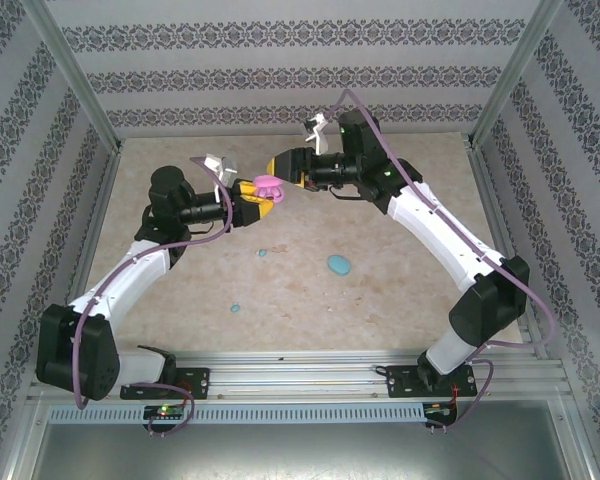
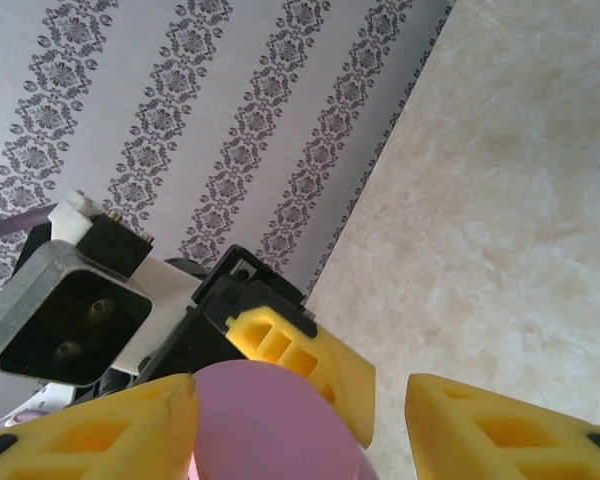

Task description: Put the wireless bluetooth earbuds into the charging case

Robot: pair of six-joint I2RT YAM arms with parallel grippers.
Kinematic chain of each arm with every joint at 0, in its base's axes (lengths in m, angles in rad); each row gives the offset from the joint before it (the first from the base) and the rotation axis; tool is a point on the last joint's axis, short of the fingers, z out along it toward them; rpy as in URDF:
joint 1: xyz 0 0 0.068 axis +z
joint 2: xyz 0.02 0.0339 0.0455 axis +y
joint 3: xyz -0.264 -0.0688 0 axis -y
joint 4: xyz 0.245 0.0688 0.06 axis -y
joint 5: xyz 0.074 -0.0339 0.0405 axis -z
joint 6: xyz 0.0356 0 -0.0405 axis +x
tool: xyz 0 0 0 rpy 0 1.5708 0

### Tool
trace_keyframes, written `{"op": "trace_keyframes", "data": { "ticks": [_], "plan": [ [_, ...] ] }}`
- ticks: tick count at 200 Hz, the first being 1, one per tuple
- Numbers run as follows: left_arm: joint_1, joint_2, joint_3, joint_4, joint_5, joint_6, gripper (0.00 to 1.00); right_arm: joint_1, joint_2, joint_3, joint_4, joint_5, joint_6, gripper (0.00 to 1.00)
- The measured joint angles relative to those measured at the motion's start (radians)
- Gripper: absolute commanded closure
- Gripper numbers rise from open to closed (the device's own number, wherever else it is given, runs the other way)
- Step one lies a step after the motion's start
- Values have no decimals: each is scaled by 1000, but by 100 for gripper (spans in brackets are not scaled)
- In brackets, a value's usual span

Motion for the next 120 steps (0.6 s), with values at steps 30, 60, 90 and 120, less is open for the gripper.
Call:
{"op": "trace_keyframes", "data": {
  "ticks": [30,60,90,120],
  "plan": [
    [0,21,15,-4,-29,-17,100,2,0,-48,50,-19,63,42],
    [0,27,26,-3,-48,-37,100,7,4,-85,100,-44,134,43],
    [0,39,26,5,-55,-61,100,6,11,-112,181,-70,215,47],
    [0,40,26,3,-74,-65,98,5,31,-140,270,-92,303,54]
  ]
}}
